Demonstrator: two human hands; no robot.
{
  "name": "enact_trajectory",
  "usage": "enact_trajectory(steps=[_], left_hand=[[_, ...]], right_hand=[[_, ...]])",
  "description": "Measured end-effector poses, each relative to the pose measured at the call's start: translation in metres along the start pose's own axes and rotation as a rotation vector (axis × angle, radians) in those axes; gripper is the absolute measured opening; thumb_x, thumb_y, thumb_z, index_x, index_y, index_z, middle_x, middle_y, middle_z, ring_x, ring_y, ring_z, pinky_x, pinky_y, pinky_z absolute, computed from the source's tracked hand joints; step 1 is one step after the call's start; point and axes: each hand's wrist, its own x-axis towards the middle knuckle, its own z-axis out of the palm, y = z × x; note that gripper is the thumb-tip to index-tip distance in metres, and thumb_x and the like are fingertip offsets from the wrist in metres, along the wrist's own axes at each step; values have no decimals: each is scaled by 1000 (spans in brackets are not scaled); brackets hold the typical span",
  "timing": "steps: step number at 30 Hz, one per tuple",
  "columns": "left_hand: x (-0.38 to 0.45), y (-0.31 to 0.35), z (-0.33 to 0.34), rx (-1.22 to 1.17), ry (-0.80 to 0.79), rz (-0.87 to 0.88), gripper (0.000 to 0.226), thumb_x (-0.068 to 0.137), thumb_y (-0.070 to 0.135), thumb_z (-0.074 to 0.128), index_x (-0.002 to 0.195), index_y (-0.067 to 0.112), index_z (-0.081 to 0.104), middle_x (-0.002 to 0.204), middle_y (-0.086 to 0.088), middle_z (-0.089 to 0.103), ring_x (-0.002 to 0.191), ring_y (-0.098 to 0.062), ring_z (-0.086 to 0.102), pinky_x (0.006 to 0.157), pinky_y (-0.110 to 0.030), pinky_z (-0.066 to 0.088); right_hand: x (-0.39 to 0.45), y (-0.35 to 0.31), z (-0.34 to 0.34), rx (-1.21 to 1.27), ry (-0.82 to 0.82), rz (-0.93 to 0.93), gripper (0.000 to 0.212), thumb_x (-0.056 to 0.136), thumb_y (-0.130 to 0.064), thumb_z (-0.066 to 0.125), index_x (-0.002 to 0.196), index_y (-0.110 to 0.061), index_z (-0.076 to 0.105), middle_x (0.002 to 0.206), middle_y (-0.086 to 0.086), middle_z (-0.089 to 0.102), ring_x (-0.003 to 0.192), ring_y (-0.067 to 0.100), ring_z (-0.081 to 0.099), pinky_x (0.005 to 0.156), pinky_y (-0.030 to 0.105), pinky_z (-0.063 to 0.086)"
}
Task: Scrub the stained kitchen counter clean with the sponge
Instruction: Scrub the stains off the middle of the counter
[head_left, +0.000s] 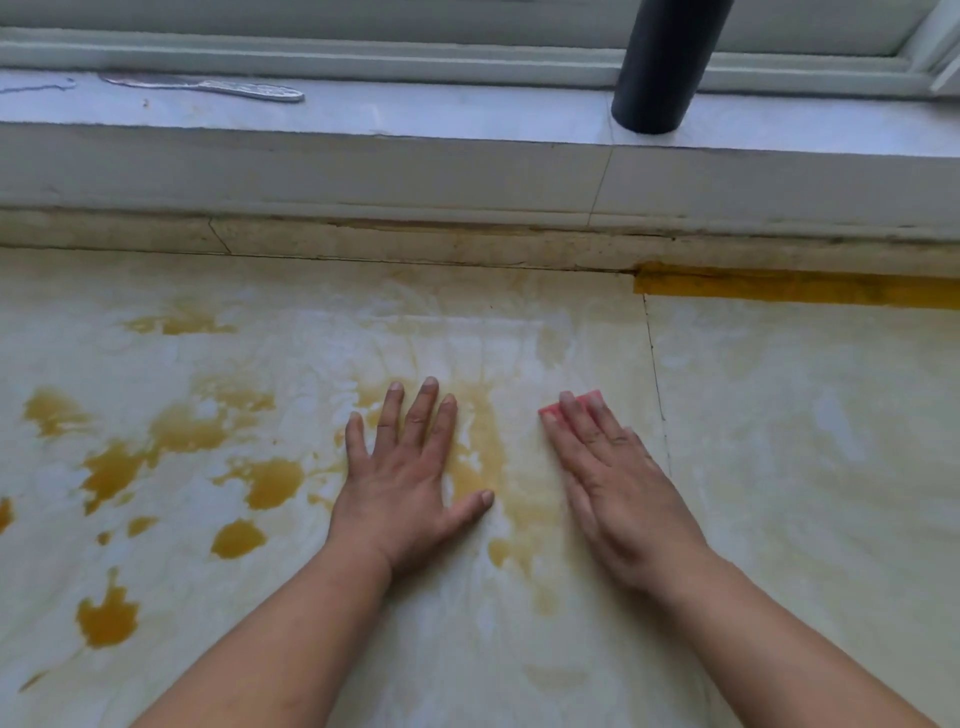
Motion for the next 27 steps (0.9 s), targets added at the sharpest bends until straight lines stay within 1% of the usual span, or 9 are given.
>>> enact_trajectory(steps=[2, 5, 7, 10, 13, 18, 21, 23, 27], left_hand=[[1, 0, 1, -13, 3, 4, 107, 78, 90, 6, 160, 29, -26, 161, 6, -45, 148, -24, -43, 123, -65, -10], [0, 0, 2, -31, 20, 7, 107, 78, 90, 7, 161, 29, -23, 163, 7, -43, 149, -24, -42, 123, -65, -10], [0, 0, 2, -14, 11, 2, 108, 77, 91, 6, 161, 29, -24, 162, 7, -44, 149, -24, -41, 123, -65, -9], [0, 0, 1, 1, 10, -6, 108, 75, 91, 3, 160, 29, -26, 162, 7, -45, 149, -24, -41, 123, -65, -9], [0, 0, 2, -16, 15, -1, 109, 76, 91, 5, 160, 30, -24, 162, 8, -43, 149, -24, -41, 123, -64, -10], [-1, -1, 1, -20, 21, -2, 108, 78, 91, 8, 161, 30, -24, 162, 8, -43, 149, -24, -42, 123, -65, -11], [0, 1, 0, -18, 1, 6, 106, 81, 90, 12, 160, 29, -25, 162, 7, -44, 148, -25, -43, 122, -66, -12], [-2, -1, -1, -26, -6, 5, 105, 84, 89, 16, 160, 29, -25, 162, 6, -45, 147, -26, -44, 121, -66, -13], [0, -1, -6, -89, -52, 41, 105, 87, 88, 24, 159, 32, -26, 161, 8, -45, 146, -25, -45, 120, -65, -16]], right_hand=[[-29, 23, -7, 10, 10, 91, 62, 102, -35, 22, 159, -39, -5, 164, -22, -20, 150, 3, -22, 125, 36, 4], [-31, 33, -13, 15, -10, 161, 62, 100, -42, 13, 158, -39, -9, 163, -21, -23, 149, 2, -26, 126, 35, 2], [5, 37, -20, 15, 19, 188, 62, 102, -39, 16, 159, -36, -7, 164, -17, -22, 149, 5, -27, 126, 37, 1], [79, 49, -37, 52, 55, 265, 62, 105, -31, 25, 161, -28, 1, 169, -7, -11, 154, 14, -16, 126, 40, 2], [101, 53, -37, 33, 53, 298, 63, 104, -29, 26, 162, -25, 2, 170, -3, -8, 155, 18, -13, 126, 41, 2], [-8, 24, -6, 69, 44, 192, 63, 103, -40, 18, 160, -31, -8, 166, -12, -22, 150, 8, -25, 126, 40, 4], [-85, 12, 13, 34, 35, 139, 66, 100, -42, 21, 161, -31, -1, 168, -12, -11, 155, 12, -12, 123, 39, 13], [-100, 10, 17, 49, 29, 173, 67, 97, -48, 22, 160, -36, 3, 168, -17, -7, 155, 10, -8, 122, 40, 16], [-73, 7, 17, 14, 43, 260, 70, 94, -61, 13, 158, -39, -4, 166, -19, -17, 152, 6, -21, 126, 41, 7]])
